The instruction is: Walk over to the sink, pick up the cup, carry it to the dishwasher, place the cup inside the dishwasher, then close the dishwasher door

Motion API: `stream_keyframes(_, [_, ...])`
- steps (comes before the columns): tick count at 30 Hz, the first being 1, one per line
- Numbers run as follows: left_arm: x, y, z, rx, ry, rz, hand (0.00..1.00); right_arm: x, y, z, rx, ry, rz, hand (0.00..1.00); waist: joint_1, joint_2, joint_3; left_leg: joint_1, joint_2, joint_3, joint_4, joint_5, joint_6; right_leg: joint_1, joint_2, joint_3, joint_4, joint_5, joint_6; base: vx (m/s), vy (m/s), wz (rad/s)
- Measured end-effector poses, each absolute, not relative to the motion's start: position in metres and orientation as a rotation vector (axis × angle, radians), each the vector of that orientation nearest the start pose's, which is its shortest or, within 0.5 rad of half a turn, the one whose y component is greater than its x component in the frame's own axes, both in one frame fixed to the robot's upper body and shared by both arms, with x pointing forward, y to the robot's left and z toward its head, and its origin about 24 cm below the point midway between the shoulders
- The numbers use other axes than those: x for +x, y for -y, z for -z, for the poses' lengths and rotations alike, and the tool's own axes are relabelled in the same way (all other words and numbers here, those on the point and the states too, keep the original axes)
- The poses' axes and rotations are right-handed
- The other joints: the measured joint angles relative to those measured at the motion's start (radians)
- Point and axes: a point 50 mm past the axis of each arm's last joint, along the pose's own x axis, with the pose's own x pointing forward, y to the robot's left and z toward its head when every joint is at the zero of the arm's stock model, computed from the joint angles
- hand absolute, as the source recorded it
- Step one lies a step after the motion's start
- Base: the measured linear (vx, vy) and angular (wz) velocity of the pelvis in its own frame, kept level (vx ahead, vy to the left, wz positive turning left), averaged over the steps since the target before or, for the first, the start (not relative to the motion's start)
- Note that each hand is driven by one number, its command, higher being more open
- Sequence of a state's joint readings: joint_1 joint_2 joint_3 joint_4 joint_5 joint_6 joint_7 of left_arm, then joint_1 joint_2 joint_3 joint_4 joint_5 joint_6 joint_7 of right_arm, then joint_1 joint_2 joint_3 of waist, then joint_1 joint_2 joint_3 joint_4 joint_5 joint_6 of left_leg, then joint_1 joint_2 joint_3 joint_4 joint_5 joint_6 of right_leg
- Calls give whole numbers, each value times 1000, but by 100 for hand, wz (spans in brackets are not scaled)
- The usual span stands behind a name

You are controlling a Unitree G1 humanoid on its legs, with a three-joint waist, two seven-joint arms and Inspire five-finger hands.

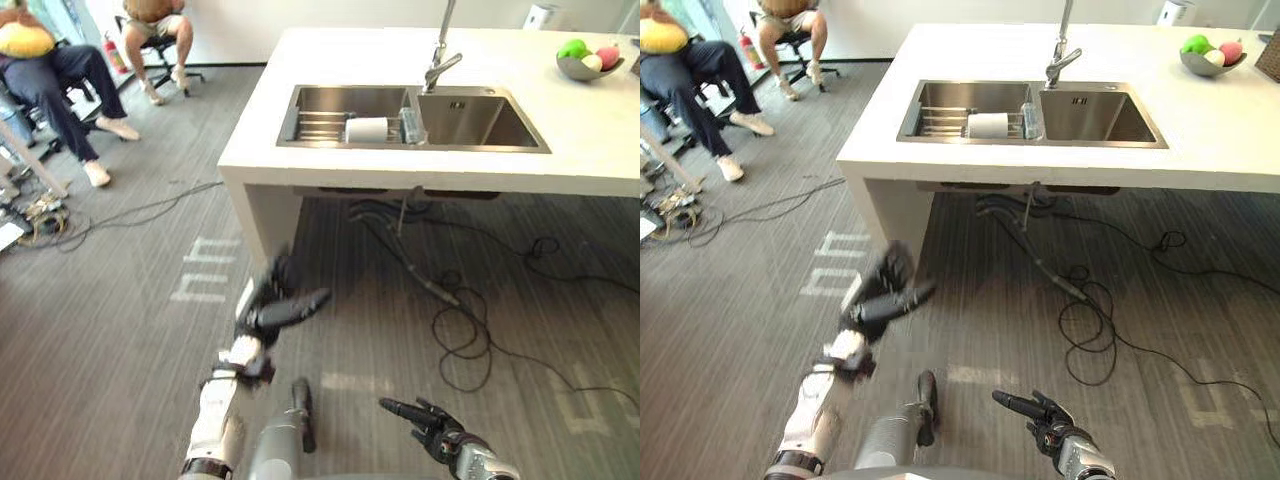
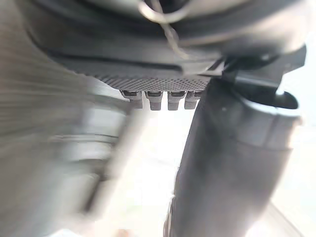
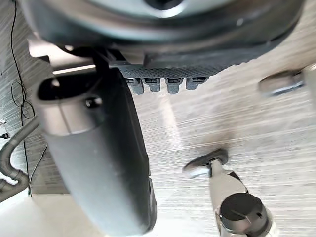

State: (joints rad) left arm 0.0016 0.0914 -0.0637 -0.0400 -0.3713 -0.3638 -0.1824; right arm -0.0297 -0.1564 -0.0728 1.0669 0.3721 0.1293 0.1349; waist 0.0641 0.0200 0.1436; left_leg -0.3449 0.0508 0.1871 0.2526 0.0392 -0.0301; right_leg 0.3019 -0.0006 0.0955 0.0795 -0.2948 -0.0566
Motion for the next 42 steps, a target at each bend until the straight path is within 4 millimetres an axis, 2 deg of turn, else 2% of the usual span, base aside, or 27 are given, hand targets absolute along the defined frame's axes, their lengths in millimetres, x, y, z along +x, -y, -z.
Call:
stream_keyframes(2, [244,-154,-139,-229,664,187,100,114,205,158,340,-1144,236,100,-2,-7,-11,54,-39,20,-9,49,85,-35,-40,17,162,0,33,656,278,-34])
stream_keyframes(3, [244,-153,-146,-224,697,201,100,105,203,161,354,-1173,254,100,-2,-18,-14,77,-52,25,-4,35,105,-40,-51,13,215,5,45,482,208,-5])
stream_keyframes(4, [245,-152,-152,-222,719,214,100,93,199,164,380,-1209,281,100,-1,-30,-22,114,-67,29,-15,10,108,-65,-63,4,318,31,90,545,203,-14])
stream_keyframes(5, [244,-152,-155,-212,725,223,100,88,200,166,408,-1208,340,100,-3,-33,-25,189,-70,37,-40,-21,117,-151,-73,-13,541,138,277,520,181,-14])
stream_keyframes(6, [245,-151,-154,-206,711,232,100,85,200,166,412,-1217,350,100,-10,-34,-25,219,-69,34,-52,-36,119,-184,-87,-29,633,189,330,576,190,-24])
stream_keyframes(7, [247,-149,-152,-200,674,248,100,85,200,166,427,-1209,367,100,-14,-47,-31,276,-72,42,-75,-62,114,-271,-131,-88,825,215,316,432,126,-22])
stream_keyframes(8, [248,-143,-148,-201,638,268,100,86,201,165,431,-1192,371,100,-13,-54,-35,334,-72,50,-92,-87,108,-357,-187,-158,974,199,278,420,110,-22])
stream_keyframes(10, [249,-134,-144,-202,603,296,100,85,203,165,431,-1186,388,100,-23,-56,-36,407,-63,53,-124,-98,100,-433,-231,-220,1031,157,218,408,50,-4])
stream_keyframes(13, [252,-117,-144,-142,577,366,100,86,202,165,479,-1160,436,100,-45,-53,-34,491,-18,33,-168,-122,61,-506,-252,-343,781,85,164,393,-69,17])
stream_keyframes(15, [262,-111,-145,-87,556,401,100,87,200,165,490,-1153,437,100,-60,-52,-33,526,28,14,-163,-159,4,-504,-224,-350,428,115,133,387,-234,21])
stream_keyframes(16, [264,-111,-145,-83,551,402,100,86,199,165,491,-1155,436,100,-63,-54,-35,530,36,11,-154,-173,-13,-501,-213,-323,351,149,127,316,-288,27])
stream_keyframes(17, [266,-110,-145,-64,546,394,100,82,194,166,504,-1175,426,100,-70,-74,-45,529,41,-5,-117,-213,-39,-493,-201,-246,234,274,118,251,-263,27])
stream_keyframes(18, [266,-111,-144,-52,546,392,100,77,190,168,511,-1189,422,100,-73,-98,-55,530,36,-15,-97,-236,-52,-486,-208,-209,209,374,116,358,-409,30])
stream_keyframes(19, [264,-109,-139,-45,531,372,100,72,194,168,502,-1192,431,100,-70,-72,-59,534,70,-27,-50,-284,-84,-452,-183,-194,198,309,177,438,-488,22])
stream_keyframes(20, [262,-101,-133,-53,509,373,100,70,205,166,485,-1194,436,100,-69,-22,-74,526,133,-6,-35,-295,-102,-423,-128,-227,153,311,159,433,-464,14])
stream_keyframes(22, [259,-90,-133,-2,518,403,100,69,211,166,479,-1209,424,100,-66,15,-95,538,182,21,-75,-269,-102,-387,-73,-252,79,329,132,328,-294,4])
stream_keyframes(23, [259,-90,-133,41,523,401,100,71,210,166,470,-1219,401,100,-72,22,-97,562,191,28,-114,-235,-100,-360,-53,-254,33,343,120,243,-209,-5])
stream_keyframes(27, [262,-102,-131,148,526,309,100,74,212,165,445,-1233,360,100,-77,21,-94,583,183,52,-119,-186,-88,-318,-41,-234,-34,363,115,105,-100,-17])
stream_keyframes(30, [265,-119,-136,293,571,144,100,74,212,165,422,-1246,311,100,-75,18,-92,494,174,40,49,-186,-88,-320,-66,-224,-45,359,118,14,-21,-7])
stream_keyframes(32, [265,-129,-141,387,604,59,100,75,220,163,388,-1262,263,100,-72,35,-79,376,201,-10,288,-181,-79,-291,-62,-234,-72,358,112,51,-7,14])
stream_keyframes(33, [265,-131,-141,433,611,44,100,74,219,163,381,-1274,249,100,-63,33,-68,348,215,-21,360,-192,-64,-266,-66,-236,-85,354,99,76,32,11])
stream_keyframes(34, [265,-131,-141,459,614,44,100,73,220,163,372,-1281,247,100,-55,31,-65,341,212,-22,365,-240,-74,-255,-67,-236,-90,354,98,74,53,6])
stream_keyframes(35, [264,-133,-142,523,629,46,100,70,223,164,368,-1299,257,100,-53,30,-66,332,186,-9,292,-305,-73,-241,-78,-243,-100,366,113,47,50,9])
stream_keyframes(36, [263,-134,-146,589,658,47,100,67,225,164,365,-1307,264,100,-58,44,-71,338,155,1,100,-253,-51,-240,-80,-253,-107,369,120,31,55,18])
stream_keyframes(37, [263,-134,-150,617,680,45,100,68,229,163,370,-1302,273,100,-62,61,-73,332,146,2,20,-199,-53,-240,-71,-259,-113,370,126,21,91,9])
stream_keyframes(39, [264,-137,-158,726,730,37,100,68,225,164,377,-1305,273,100,-60,36,-73,389,97,17,-97,-142,-47,-233,-103,-251,-127,378,143,44,85,5])
stream_keyframes(42, [269,-143,-160,817,730,18,100,67,226,164,372,-1307,285,100,-68,32,-74,414,68,20,-144,-124,-37,-227,-123,-251,-135,380,152,22,68,4])
